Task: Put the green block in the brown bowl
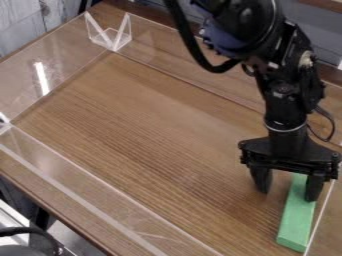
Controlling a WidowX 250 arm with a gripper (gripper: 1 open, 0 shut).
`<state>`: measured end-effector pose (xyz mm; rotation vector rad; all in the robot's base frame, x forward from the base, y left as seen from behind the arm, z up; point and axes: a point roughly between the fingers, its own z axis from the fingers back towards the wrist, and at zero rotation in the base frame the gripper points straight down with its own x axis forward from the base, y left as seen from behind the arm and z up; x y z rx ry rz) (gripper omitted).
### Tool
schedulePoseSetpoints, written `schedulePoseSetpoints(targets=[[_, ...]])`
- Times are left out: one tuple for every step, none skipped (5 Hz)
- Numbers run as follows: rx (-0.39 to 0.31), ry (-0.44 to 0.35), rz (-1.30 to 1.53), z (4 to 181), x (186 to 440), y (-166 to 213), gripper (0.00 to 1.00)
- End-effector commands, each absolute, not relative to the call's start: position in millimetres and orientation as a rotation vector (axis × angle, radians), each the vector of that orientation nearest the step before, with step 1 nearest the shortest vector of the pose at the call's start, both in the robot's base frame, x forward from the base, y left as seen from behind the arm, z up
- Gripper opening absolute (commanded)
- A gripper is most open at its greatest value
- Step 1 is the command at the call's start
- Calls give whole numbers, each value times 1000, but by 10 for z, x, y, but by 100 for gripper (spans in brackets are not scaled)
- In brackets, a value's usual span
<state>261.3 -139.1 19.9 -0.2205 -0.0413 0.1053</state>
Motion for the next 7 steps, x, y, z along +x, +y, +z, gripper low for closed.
schedulePoseSetpoints(targets=[[-206, -28, 74, 156, 2519, -1454, 100], [-204, -25, 77, 150, 2499, -1470, 100], [-202, -23, 80, 140, 2479, -1485, 100], [-200, -21, 82, 132, 2462, -1496, 100], [-200, -19, 85, 127, 2446, -1506, 100], [-199, -17, 89, 126, 2431, -1515, 100], [-198, -15, 92, 122, 2415, -1525, 100]])
